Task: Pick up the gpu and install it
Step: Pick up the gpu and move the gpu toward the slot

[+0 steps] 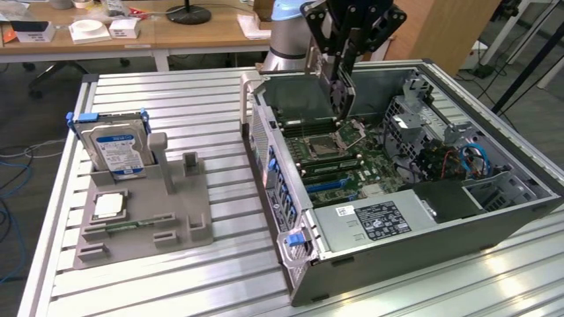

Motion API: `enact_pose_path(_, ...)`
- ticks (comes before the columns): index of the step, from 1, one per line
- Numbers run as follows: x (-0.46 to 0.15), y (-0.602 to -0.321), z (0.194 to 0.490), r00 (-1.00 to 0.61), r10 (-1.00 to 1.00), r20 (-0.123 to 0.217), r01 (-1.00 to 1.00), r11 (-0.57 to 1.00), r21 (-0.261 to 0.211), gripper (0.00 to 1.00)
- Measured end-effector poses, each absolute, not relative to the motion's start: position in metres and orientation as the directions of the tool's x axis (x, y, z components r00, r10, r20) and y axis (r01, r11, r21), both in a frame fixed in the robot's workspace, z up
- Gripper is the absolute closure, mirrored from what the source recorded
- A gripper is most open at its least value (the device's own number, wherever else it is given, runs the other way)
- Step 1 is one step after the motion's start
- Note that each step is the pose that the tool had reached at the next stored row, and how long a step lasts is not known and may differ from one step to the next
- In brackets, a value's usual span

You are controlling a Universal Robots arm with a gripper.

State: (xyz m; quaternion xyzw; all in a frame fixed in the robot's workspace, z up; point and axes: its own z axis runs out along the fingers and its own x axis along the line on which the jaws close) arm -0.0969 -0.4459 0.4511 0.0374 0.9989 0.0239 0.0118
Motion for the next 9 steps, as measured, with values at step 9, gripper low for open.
enact_pose_path(9, -0.085, -0.446, 0.451, -0.997, 0.075, -0.022, 0.074, 0.996, 0.049, 0.74)
